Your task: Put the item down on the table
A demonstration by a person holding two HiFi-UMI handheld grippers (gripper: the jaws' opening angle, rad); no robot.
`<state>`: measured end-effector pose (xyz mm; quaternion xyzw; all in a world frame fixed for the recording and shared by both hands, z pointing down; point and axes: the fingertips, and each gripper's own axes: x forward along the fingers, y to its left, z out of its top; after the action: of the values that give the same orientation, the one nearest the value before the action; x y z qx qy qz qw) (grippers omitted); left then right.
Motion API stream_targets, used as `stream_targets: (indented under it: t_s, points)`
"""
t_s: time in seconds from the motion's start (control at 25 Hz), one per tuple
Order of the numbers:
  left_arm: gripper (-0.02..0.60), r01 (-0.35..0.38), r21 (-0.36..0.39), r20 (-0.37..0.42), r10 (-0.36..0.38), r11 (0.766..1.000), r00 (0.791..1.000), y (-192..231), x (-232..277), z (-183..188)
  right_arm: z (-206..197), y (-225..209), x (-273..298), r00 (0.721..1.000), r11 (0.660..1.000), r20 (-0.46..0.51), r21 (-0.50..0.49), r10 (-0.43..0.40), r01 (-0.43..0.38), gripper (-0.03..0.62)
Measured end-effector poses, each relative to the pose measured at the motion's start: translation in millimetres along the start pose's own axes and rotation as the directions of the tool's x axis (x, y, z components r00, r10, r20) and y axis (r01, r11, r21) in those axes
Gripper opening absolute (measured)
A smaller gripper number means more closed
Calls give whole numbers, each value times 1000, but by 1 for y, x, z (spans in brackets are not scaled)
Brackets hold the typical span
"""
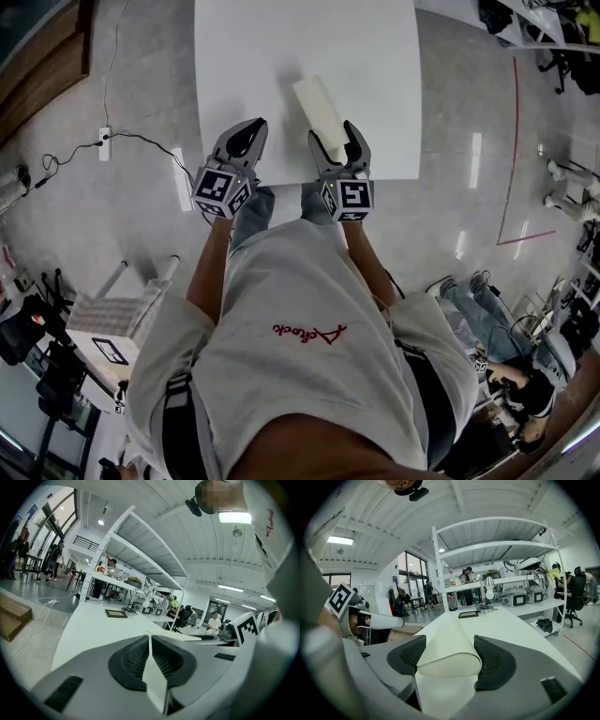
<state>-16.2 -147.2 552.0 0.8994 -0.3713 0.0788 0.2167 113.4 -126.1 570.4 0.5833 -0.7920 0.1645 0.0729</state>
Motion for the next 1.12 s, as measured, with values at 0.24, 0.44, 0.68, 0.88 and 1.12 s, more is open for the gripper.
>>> stream_targets:
  t_s: [0.24,0.44,0.68,0.88,1.12]
  points:
    - [35,-8,-15,1,8,1000,1000,-1,-2,-2,3,-5,30,1000,1000,10,-8,1,-1,313]
    - [35,-13,-21,-2,12,1000,1000,-1,-6,-7,1,-10,62,1000,1000,3,-27,10,-9,313]
    - [35,-22,-32,-5,22,999,1000,0,-9,-11,-5,-24,96,1000,999,-24,-49,7,-8,313]
    - [35,-28,-39,-12,27,999,1000,2,-10,-15,-14,-31,125,999,999,-54,-55,-2,-1,313]
    - [35,-36,-42,-14,35,998,999,2,-12,-16,-22,-39,153,996,998,-88,-55,-10,5,313]
